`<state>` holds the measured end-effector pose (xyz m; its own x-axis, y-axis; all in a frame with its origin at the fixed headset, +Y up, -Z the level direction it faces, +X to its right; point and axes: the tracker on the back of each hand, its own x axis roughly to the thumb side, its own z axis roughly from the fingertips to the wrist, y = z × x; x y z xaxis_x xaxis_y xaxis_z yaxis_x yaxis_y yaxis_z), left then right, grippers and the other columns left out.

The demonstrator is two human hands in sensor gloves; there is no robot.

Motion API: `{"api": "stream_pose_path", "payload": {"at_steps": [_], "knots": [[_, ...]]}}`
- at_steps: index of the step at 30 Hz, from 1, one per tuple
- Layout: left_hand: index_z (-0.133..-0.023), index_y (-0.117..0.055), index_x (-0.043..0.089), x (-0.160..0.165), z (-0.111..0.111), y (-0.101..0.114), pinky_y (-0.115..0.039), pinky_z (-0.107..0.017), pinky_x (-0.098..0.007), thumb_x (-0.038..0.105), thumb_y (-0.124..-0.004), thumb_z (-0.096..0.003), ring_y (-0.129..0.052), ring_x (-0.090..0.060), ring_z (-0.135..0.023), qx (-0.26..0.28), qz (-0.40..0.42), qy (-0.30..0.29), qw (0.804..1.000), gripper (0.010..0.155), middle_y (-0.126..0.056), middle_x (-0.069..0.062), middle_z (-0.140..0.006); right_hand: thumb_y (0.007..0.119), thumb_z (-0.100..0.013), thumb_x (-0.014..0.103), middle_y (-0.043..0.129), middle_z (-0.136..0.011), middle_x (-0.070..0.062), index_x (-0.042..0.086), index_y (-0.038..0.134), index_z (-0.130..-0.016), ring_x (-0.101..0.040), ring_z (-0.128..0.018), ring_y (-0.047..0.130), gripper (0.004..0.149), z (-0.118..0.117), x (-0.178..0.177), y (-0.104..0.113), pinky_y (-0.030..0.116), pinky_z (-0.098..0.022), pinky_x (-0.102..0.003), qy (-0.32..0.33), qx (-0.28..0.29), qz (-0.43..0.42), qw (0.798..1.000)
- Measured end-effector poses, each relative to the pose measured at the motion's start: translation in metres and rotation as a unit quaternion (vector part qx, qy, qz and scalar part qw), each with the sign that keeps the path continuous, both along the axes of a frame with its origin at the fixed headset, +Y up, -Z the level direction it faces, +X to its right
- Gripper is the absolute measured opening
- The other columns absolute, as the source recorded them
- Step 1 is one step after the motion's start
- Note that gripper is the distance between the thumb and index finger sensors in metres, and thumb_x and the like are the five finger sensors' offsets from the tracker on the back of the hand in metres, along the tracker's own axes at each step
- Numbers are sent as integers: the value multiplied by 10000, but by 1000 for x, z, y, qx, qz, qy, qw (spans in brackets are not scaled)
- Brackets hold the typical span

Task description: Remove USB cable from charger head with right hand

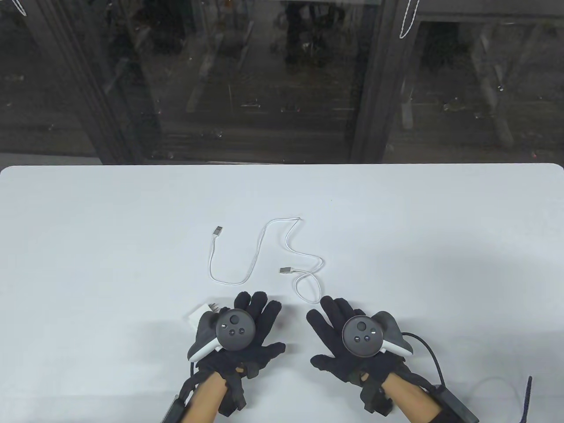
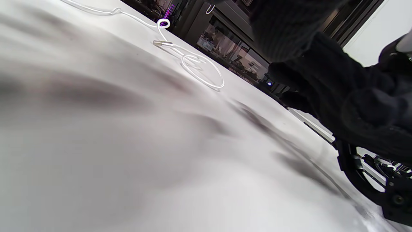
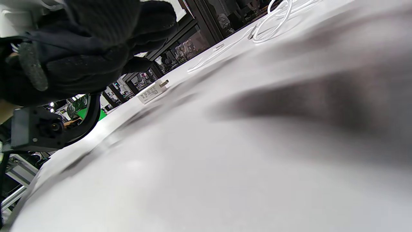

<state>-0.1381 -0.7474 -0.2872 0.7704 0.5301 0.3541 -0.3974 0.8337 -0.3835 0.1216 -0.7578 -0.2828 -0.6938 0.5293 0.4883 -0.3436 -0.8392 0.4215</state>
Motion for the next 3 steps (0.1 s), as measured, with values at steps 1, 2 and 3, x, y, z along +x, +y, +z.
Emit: {"api": "stream_pose_path", "payload": {"at_steps": [1, 2, 3], "knots": [[-1148, -266, 225, 0, 0, 0, -115, -602, -810, 501, -743, -515, 33, -500, -1028, -1, -1, 2, 1000, 839, -105, -150, -1196, 684, -483, 548, -141, -1038, -64, 300, 108, -1051, -485, -941, -53, 846, 0, 0, 0, 96, -598, -754, 0, 0, 0, 1000], [-1149, -267, 224, -1, 0, 0, -115, -602, -809, 501, -743, -515, 33, -500, -1027, -2, -1, 4, 1000, 839, -105, -150, -1196, 685, -482, 547, -139, -1039, -65, 299, 112, -1052, -486, -941, -51, 845, 0, 1, 0, 98, -598, -754, -1, 2, -1, 1000], [-1149, -268, 223, -1, 0, 0, -115, -601, -810, 500, -744, -515, 33, -502, -1027, -1, -1, 5, 1000, 840, -104, -150, -1196, 686, -485, 544, -136, -1040, -67, 297, 114, -1053, -487, -942, -48, 843, 0, 1, -1, 99, -597, -754, -1, 2, -1, 1000]]}}
